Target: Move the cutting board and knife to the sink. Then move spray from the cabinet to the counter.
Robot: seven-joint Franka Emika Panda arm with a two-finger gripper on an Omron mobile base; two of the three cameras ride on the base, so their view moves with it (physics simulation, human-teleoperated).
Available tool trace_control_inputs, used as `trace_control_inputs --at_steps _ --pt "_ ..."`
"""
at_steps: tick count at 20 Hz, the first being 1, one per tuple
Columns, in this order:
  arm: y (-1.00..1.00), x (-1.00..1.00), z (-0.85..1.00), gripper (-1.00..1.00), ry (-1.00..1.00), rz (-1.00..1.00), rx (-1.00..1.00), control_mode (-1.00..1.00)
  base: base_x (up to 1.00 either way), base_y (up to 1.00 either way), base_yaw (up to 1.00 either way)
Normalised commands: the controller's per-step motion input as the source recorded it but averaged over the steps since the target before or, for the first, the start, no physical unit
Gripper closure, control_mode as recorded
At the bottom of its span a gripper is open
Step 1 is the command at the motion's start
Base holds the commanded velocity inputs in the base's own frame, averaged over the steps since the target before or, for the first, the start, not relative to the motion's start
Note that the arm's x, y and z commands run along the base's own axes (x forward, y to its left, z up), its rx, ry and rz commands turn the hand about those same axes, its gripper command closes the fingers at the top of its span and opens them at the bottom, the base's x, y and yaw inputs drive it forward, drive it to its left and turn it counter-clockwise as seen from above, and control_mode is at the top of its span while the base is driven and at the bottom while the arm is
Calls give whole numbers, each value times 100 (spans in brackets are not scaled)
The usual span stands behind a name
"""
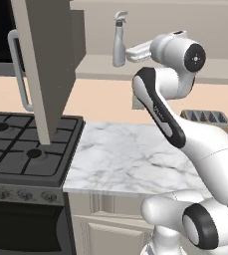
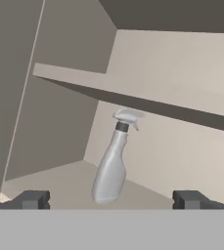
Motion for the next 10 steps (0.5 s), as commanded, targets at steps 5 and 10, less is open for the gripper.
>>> trace_control_inputs --at_steps 5,10 --pt "0 21 0 -100 1 -8 0 -100 0 0 0" --pt "0 16 0 -100 0 -16 0 -100 0 0 0"
